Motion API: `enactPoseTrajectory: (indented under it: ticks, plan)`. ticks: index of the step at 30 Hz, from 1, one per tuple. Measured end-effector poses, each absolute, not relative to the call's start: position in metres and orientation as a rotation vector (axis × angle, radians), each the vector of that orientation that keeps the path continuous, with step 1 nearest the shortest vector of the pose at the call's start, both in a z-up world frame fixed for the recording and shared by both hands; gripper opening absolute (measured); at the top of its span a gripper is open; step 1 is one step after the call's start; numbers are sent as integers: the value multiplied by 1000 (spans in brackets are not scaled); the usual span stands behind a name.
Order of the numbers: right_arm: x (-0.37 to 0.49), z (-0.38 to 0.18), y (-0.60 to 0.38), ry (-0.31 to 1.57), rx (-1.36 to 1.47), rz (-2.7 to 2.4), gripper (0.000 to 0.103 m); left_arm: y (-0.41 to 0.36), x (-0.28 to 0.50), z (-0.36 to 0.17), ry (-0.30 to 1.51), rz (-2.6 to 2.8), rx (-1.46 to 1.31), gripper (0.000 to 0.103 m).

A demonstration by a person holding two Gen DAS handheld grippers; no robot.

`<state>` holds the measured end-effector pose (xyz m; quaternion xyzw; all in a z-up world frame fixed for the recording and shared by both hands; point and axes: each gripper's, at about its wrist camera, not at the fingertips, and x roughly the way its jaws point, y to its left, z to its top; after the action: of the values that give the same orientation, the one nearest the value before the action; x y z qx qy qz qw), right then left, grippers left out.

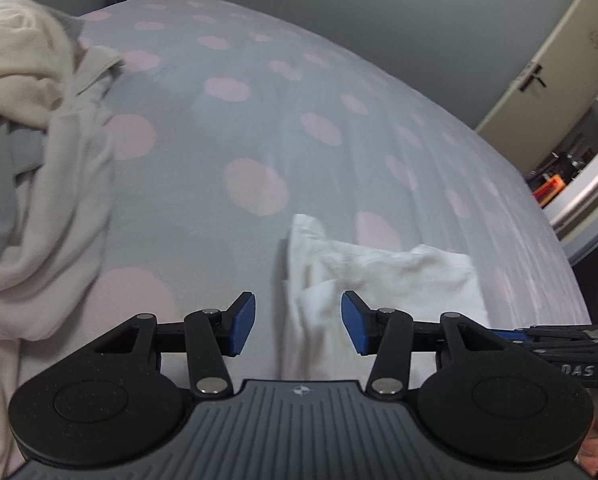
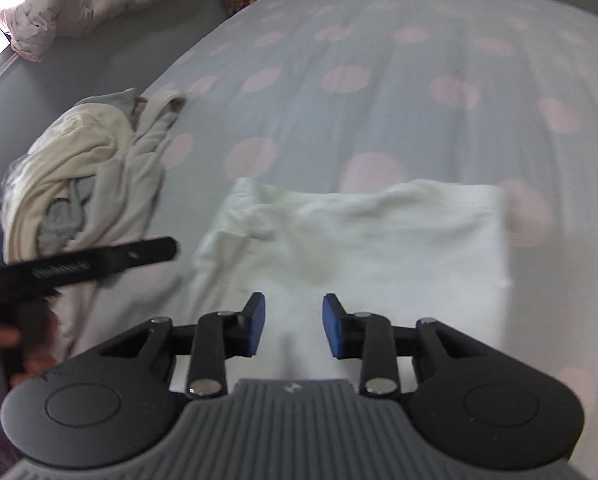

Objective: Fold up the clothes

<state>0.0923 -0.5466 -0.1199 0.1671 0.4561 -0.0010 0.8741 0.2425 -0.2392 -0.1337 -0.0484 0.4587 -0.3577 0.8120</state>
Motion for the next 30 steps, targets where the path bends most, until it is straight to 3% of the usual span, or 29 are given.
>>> enactPoseTrajectory:
  ticks: [2, 5, 15, 21, 22, 30]
  plan:
    - [76, -126, -559, 935, 323, -35, 25, -249, 239, -136, 961, -769, -85, 37]
    - [66, -138, -578, 950, 323, -74, 20, -269, 241, -148, 972, -760, -37, 34]
    - [98, -169, -627, 931, 366, -117, 17, -274, 264, -185, 1034, -659, -87, 25]
    - [120, -188, -669, 926, 429, -189, 0, -269, 274, -187, 983, -576, -90, 15]
    - [122, -191, -675, 923, 460, -184, 0, -269, 276, -188, 974, -540, -59, 11]
    - [112, -176, -666, 860, 352, -201, 4, -264, 279, -182, 966, -522, -83, 11]
